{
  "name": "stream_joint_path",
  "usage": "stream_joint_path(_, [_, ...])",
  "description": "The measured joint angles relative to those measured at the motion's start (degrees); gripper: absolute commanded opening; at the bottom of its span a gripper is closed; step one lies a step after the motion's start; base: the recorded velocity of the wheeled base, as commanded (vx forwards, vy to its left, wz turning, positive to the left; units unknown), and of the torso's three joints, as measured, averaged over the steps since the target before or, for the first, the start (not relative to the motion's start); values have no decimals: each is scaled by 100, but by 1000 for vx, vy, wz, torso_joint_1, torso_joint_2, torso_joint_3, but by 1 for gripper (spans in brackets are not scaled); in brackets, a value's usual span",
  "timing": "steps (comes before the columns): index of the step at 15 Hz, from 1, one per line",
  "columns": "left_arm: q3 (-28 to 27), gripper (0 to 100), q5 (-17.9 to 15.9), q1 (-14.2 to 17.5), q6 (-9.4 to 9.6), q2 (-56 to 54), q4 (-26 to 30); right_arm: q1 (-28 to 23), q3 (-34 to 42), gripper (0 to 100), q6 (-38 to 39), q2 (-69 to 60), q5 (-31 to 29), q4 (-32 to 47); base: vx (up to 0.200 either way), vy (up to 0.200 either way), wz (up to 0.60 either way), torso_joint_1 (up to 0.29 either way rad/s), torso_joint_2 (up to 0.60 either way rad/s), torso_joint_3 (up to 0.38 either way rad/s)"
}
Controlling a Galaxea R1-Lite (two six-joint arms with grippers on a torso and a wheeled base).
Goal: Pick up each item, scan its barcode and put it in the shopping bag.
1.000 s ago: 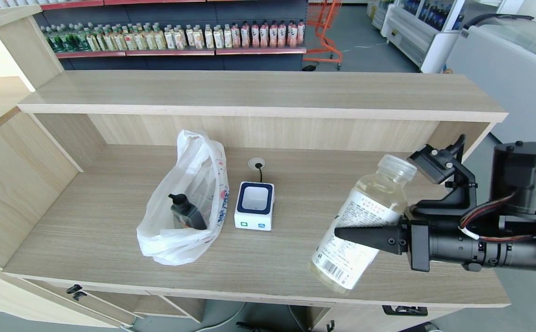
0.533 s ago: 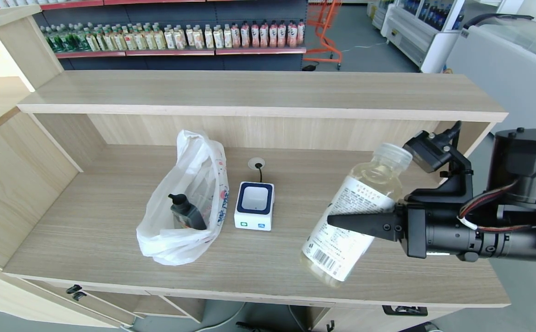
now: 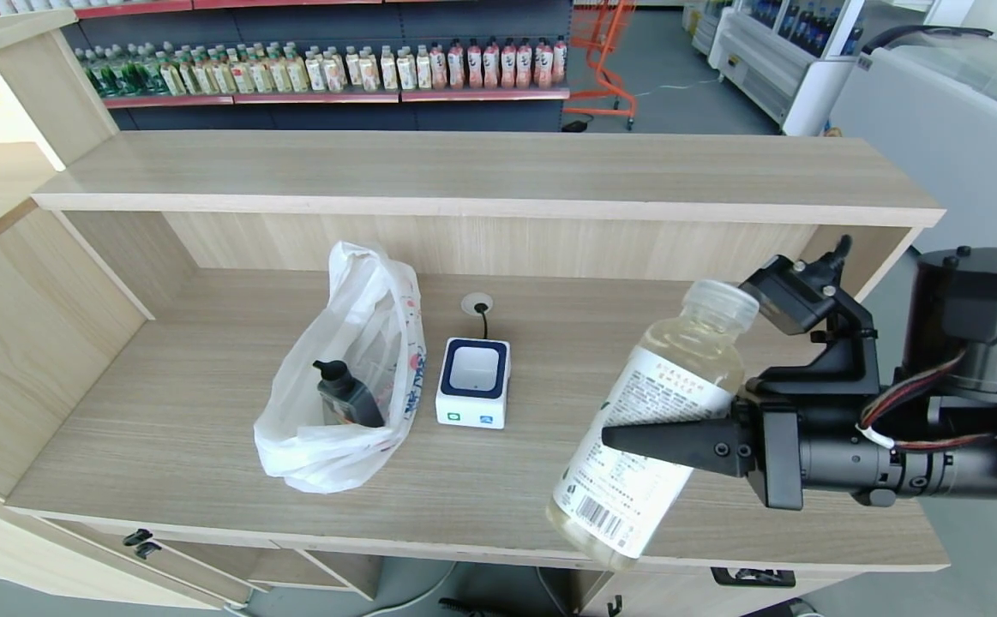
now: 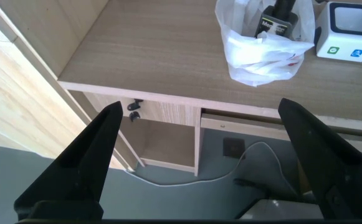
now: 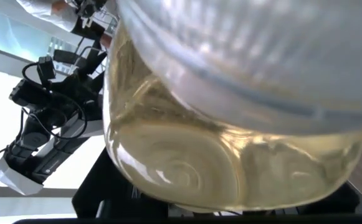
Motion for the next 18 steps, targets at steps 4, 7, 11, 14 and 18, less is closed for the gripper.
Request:
stream_joint_path(4, [0, 100, 0, 0, 0, 0, 1, 46, 10, 0, -11, -5, -7, -2, 0, 0, 0, 0, 0, 0])
stream_joint_path(7, [0, 100, 0, 0, 0, 0, 0, 116, 2, 0, -101, -5, -20, -2, 0, 0, 0, 0, 0, 0])
stream_joint_path(11, [0, 100, 0, 0, 0, 0, 0, 138, 0, 0, -373, -11, -57, -13, 0, 0, 0, 0, 0, 0])
stream_joint_path(14, [0, 100, 0, 0, 2, 0, 0, -98, 217, 0, -2370, -29, -484, -15, 0, 0, 0, 0, 0, 0])
stream_joint_path(18, [0, 100, 2, 0, 2, 0, 0, -1536, 443, 0, -6126, -52, -774, -176, 0, 0, 0, 0, 0, 0])
